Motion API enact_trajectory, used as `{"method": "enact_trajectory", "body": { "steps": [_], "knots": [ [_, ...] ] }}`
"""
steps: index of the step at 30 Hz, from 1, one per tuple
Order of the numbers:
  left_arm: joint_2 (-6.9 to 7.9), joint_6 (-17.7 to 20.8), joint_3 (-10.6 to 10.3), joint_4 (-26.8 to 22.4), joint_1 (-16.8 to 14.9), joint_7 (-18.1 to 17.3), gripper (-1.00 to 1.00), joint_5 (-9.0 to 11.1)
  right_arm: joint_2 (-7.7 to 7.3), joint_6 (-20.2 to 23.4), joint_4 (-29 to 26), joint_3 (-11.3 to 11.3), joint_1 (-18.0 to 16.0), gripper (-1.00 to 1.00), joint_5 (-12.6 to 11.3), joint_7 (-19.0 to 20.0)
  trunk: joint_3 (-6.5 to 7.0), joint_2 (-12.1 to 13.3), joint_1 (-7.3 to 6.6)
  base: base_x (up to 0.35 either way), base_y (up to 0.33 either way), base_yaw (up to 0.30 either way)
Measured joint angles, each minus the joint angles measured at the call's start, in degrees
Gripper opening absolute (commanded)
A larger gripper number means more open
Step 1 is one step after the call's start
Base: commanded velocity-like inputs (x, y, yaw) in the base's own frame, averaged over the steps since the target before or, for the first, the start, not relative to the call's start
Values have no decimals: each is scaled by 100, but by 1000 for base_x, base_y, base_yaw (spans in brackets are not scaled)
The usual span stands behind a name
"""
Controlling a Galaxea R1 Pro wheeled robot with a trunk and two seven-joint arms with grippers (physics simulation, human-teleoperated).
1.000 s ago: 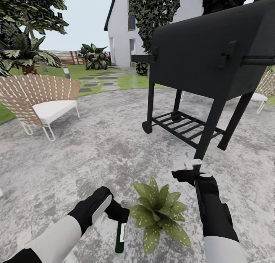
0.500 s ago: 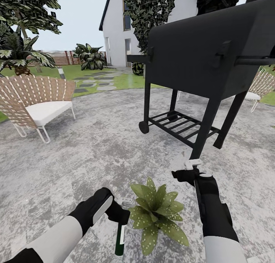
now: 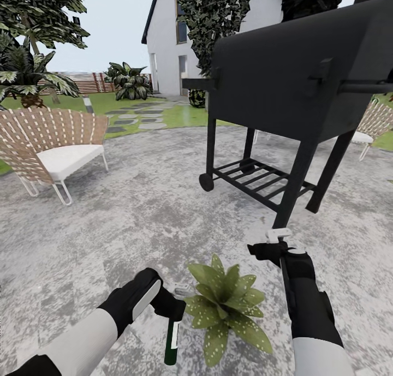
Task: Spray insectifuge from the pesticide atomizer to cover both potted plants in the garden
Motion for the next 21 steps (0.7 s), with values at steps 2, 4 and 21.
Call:
{"method": "enact_trajectory", "body": {
  "steps": [2,4,21],
  "knots": [
    [0,0,0,0,0,-3,-100,1,0,16,-22,-35,-1,100,-7,-10,0,0,0,121,254,-162],
    [0,0,1,0,0,2,-100,1,0,19,-28,-40,-1,100,-10,-8,0,0,0,123,260,-179],
    [188,-29,52,-68,0,47,-100,-47,-420,73,-106,-835,-10,100,17,12,27,0,0,96,301,-185]
  ]
}}
